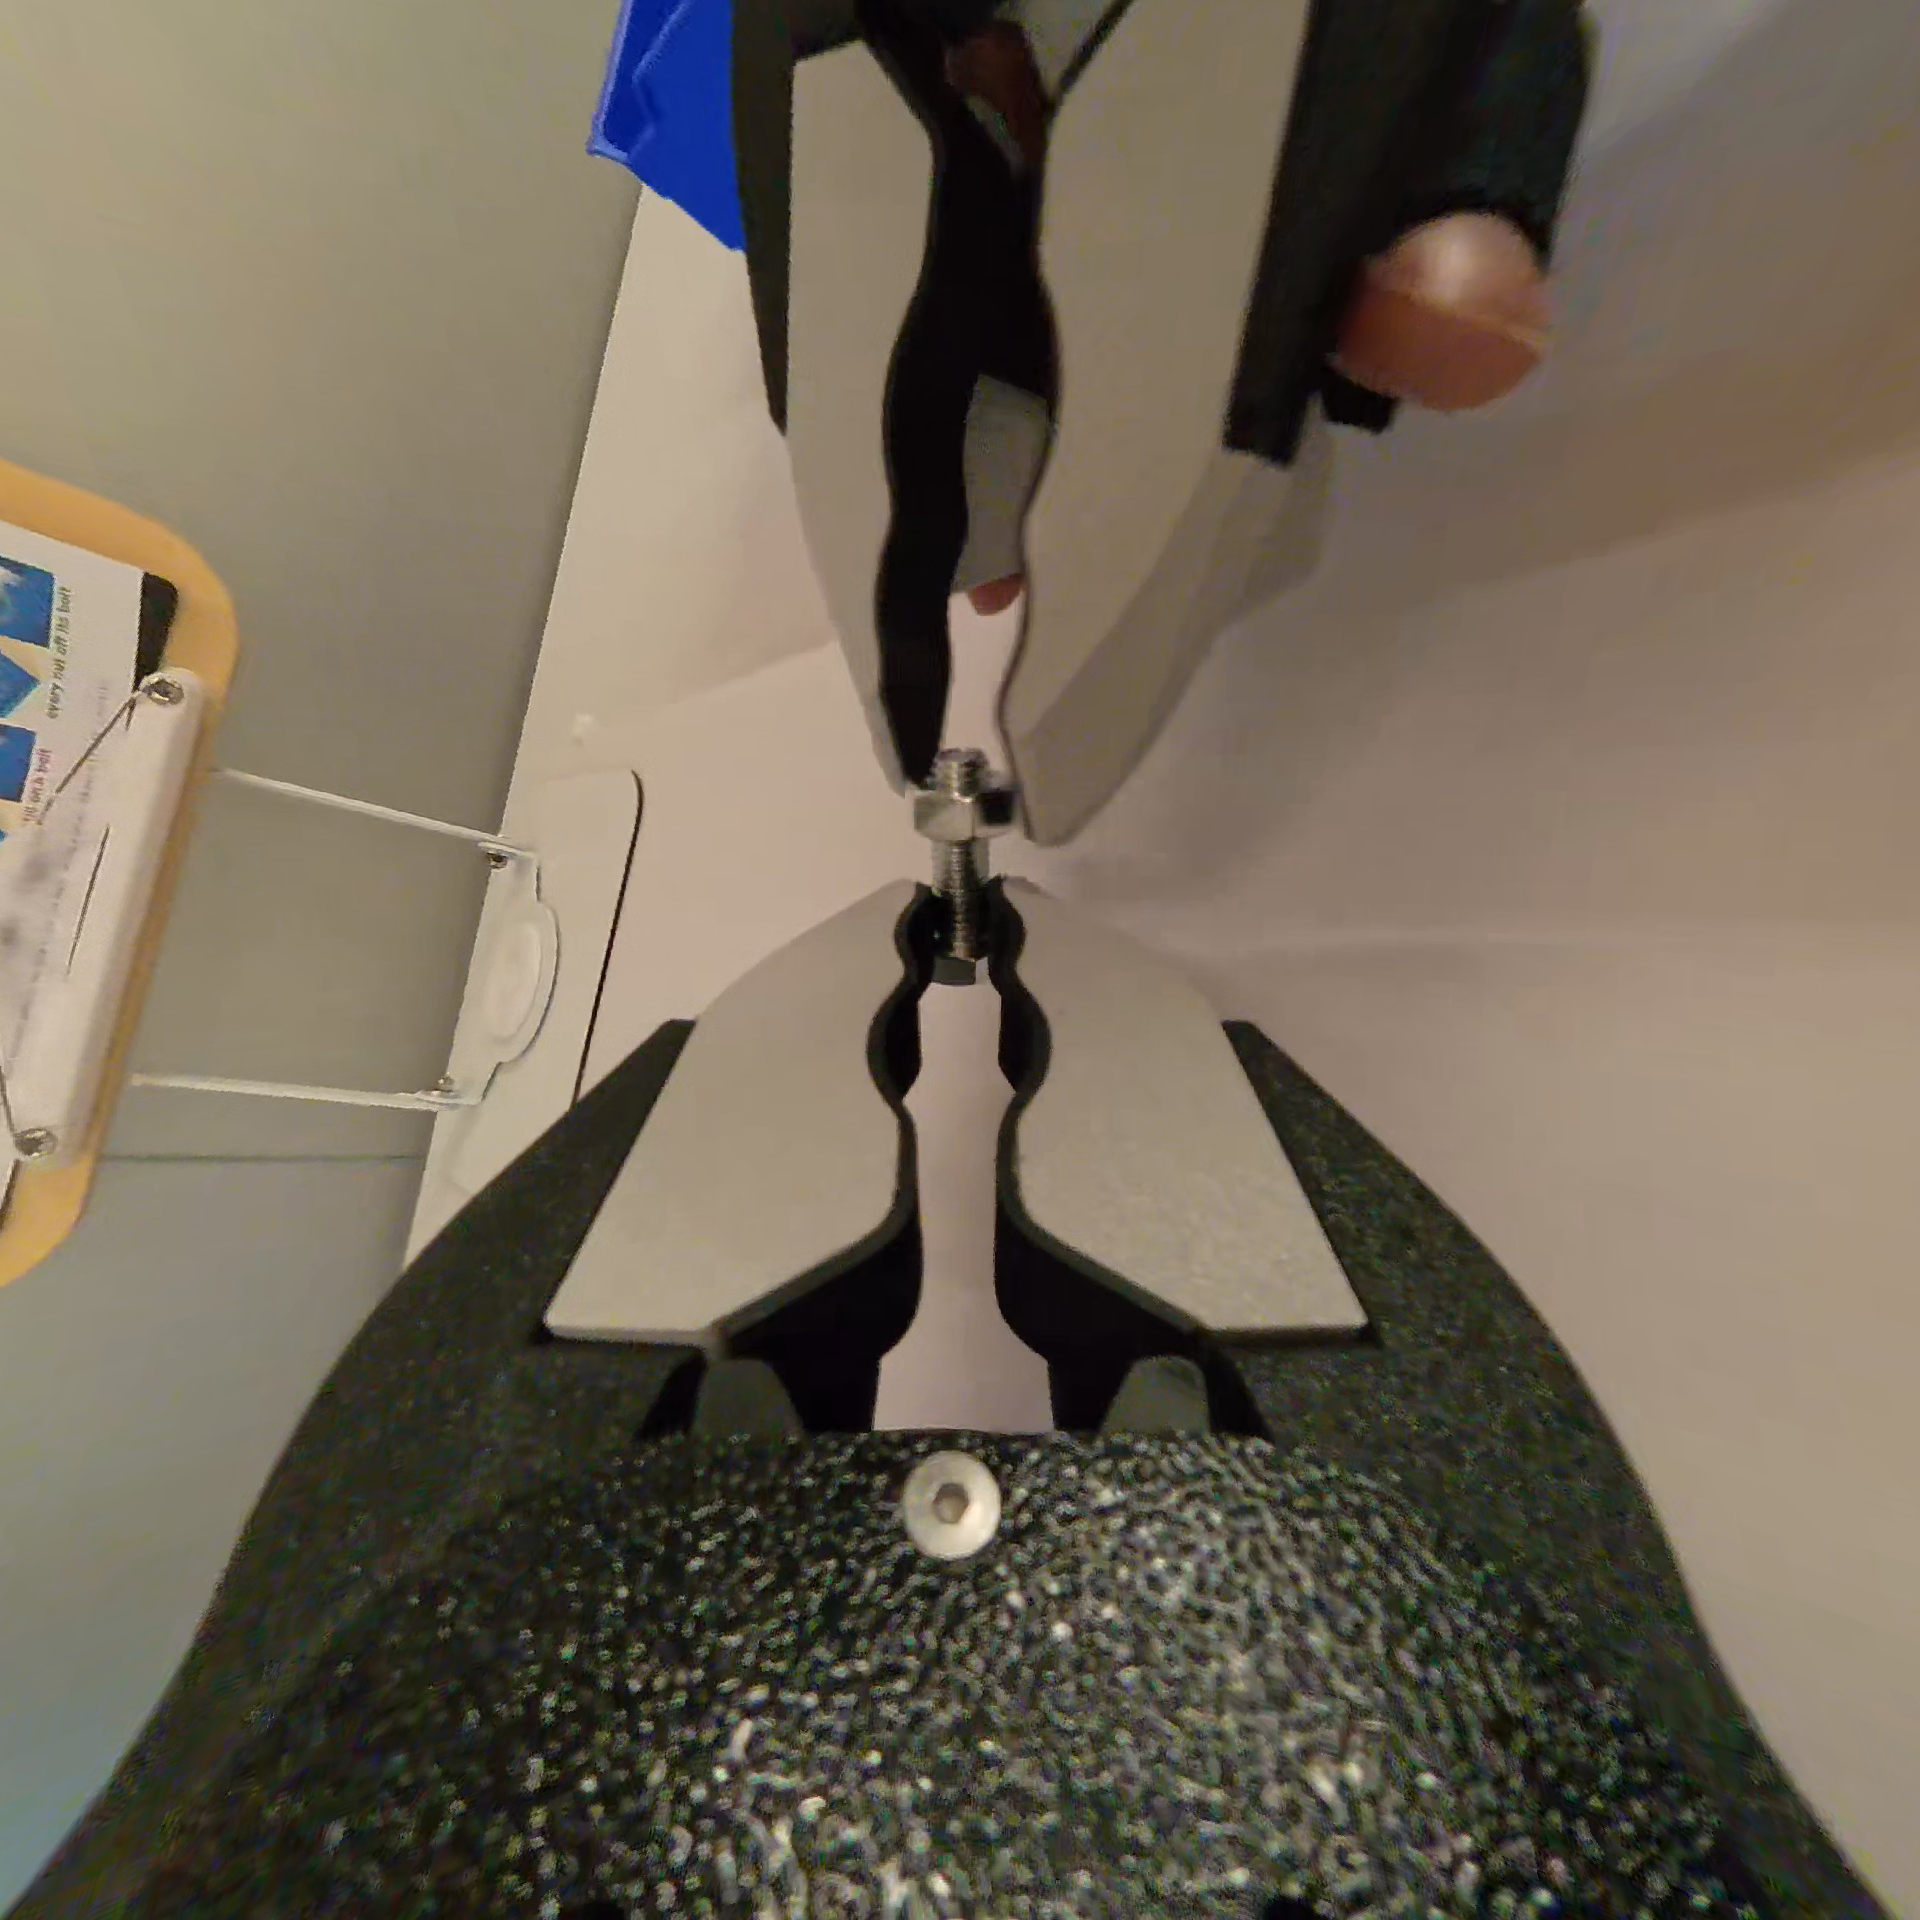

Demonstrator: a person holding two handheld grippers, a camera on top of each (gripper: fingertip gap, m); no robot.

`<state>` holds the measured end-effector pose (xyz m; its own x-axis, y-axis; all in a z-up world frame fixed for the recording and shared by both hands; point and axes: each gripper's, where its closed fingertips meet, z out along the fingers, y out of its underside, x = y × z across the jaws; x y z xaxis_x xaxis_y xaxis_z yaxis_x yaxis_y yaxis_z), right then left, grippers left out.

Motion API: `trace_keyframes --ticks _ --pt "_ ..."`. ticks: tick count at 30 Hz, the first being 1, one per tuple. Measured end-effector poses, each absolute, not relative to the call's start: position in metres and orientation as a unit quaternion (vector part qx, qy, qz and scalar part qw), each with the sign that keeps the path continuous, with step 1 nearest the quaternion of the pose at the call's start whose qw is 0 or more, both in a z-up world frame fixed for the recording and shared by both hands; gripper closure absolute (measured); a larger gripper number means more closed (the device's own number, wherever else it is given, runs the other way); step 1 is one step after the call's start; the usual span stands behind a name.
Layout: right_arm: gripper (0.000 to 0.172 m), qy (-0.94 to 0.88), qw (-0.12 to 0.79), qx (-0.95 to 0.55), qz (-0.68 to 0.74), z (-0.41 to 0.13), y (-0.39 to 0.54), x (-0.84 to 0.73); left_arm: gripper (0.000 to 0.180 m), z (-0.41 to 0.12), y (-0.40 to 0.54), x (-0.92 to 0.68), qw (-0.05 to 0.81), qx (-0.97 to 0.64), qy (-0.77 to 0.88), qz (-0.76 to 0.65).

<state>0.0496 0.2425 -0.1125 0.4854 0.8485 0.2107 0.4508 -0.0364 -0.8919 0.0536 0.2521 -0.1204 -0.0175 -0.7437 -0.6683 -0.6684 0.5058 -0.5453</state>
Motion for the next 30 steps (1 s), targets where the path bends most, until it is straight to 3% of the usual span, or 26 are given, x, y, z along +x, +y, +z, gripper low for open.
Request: trace_keyframes --ticks 8,10,13,17,20,22,30 --pt "0.154 -0.688 0.523 -0.502 -0.023 -0.137 0.221 0.047 0.172 -0.149 0.222 0.052 0.368 -0.534 0.745 -0.157" --pt "0.15 -0.649 0.531 -0.545 0.008 -0.13 0.226 0.048 0.172 -0.146 0.229 0.055 0.387 -0.537 0.736 -0.144" --pt "0.129 -0.549 0.54 -0.629 0.109 -0.111 0.236 0.05 0.172 -0.131 0.242 0.056 0.444 -0.527 0.717 -0.104" --pt "0.132 -0.453 0.521 -0.689 0.221 -0.102 0.241 0.052 0.172 -0.12 0.253 0.054 0.489 -0.509 0.706 -0.054" --pt "0.135 -0.442 0.502 -0.709 0.224 -0.111 0.244 0.053 0.172 -0.121 0.253 0.055 0.49 -0.505 0.709 -0.043" --pt "0.155 -0.47 0.496 -0.703 0.196 -0.118 0.242 0.052 0.172 -0.123 0.25 0.055 0.484 -0.503 0.714 -0.047" --pt "0.154 -0.675 0.529 -0.514 -0.026 -0.135 0.224 0.047 0.172 -0.146 0.225 0.05 0.379 -0.526 0.749 -0.139"
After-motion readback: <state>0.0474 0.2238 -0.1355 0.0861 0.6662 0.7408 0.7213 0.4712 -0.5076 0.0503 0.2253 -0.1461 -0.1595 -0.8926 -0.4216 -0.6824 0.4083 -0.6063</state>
